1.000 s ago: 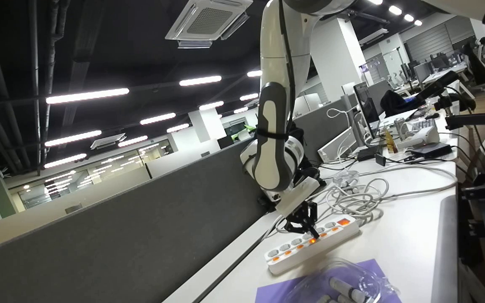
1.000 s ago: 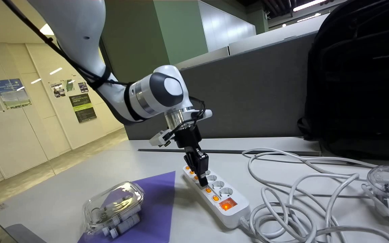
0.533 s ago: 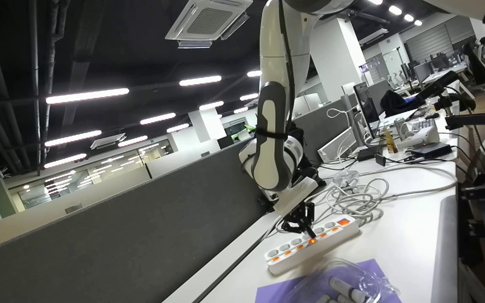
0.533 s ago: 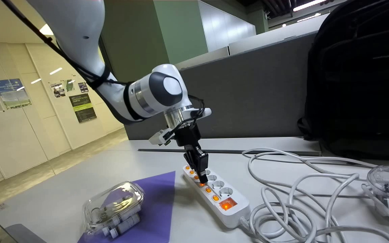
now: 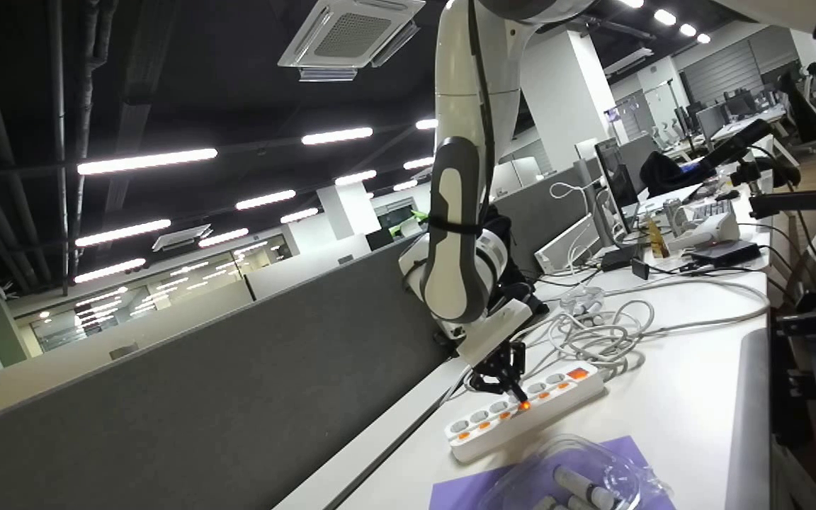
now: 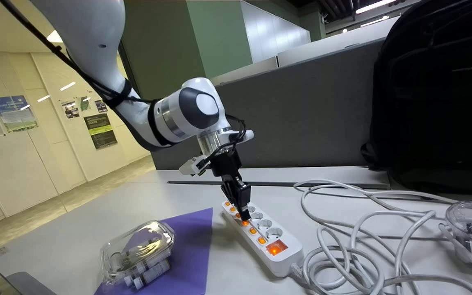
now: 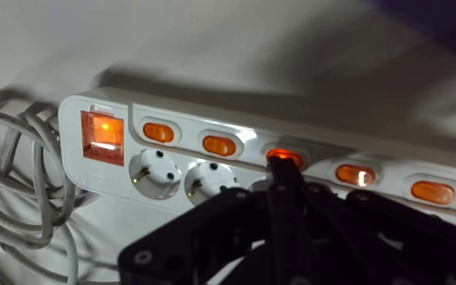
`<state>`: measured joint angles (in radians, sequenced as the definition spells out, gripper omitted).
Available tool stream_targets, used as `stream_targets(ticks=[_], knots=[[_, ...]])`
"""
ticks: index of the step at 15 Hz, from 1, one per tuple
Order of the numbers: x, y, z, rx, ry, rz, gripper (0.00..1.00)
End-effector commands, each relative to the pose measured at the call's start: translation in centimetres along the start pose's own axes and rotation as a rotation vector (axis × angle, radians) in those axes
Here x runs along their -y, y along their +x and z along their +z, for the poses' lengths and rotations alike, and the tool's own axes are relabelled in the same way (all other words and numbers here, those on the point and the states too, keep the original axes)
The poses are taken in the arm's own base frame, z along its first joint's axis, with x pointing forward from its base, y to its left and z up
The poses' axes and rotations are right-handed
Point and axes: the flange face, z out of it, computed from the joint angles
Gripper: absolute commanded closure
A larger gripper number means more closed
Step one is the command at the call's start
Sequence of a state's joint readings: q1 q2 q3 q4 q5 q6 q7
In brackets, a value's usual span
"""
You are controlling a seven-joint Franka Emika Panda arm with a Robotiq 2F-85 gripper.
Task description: Turn off the fourth switch from the top on the adapter
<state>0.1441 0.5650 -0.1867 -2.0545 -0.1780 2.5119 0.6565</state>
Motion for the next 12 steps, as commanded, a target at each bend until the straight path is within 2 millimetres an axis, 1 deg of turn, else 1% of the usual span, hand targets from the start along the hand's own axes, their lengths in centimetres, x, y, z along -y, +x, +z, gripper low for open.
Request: stream_targets(ticks=[1,12], knots=[[-0.4,0.0,-0.4,0.004,0.001,0.014,1.00],[-0.2,-0.5,0.8,0.038,-0.016,0.004,1.00]])
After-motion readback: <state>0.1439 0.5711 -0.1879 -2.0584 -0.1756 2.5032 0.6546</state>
